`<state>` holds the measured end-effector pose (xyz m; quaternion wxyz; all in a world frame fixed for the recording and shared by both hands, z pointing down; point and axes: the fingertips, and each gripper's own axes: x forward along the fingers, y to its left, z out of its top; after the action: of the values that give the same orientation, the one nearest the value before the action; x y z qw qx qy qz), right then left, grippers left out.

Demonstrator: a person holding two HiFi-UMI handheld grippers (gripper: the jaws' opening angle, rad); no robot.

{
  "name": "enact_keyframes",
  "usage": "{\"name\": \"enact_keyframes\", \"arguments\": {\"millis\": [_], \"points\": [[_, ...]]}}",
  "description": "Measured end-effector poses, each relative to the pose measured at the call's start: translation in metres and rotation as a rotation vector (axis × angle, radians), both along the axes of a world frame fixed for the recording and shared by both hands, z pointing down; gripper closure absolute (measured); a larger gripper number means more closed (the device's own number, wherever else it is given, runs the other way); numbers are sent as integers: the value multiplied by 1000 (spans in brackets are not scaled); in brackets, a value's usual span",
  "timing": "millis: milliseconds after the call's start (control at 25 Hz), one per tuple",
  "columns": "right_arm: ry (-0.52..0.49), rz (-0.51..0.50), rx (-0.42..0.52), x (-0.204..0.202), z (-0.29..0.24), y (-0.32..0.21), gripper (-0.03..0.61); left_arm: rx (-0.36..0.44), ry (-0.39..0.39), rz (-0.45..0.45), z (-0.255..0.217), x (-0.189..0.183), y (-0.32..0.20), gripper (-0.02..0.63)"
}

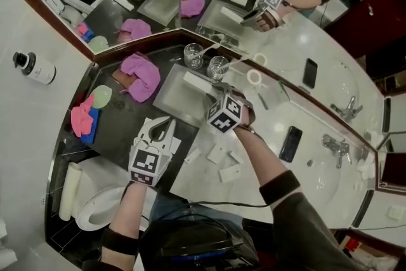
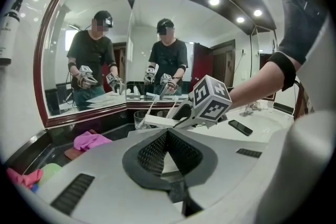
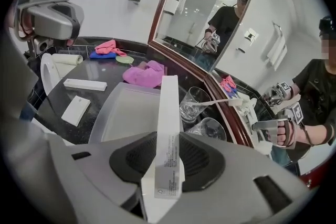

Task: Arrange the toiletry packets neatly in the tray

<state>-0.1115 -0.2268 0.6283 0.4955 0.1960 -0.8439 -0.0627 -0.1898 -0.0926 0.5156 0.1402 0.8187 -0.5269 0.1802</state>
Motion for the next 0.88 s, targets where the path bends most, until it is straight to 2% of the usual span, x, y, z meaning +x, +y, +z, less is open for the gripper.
{"name": "enact_keyframes", "arguments": {"millis": [240,520,720,880], "points": [[42,-18,-51,-22,27,-11,434,-13,6,-31,8,-15,-3,612],[85,-23,-80,-27,49,-15,434,-31,5,-63,16,-31,6,612],[106,-31,-84,-26,58,-17,433,-41,6,-80,21,-39,11,612],[111,-21,-50,-25,60,-21,416,-43,7,-86,22,-41,11,612]]}}
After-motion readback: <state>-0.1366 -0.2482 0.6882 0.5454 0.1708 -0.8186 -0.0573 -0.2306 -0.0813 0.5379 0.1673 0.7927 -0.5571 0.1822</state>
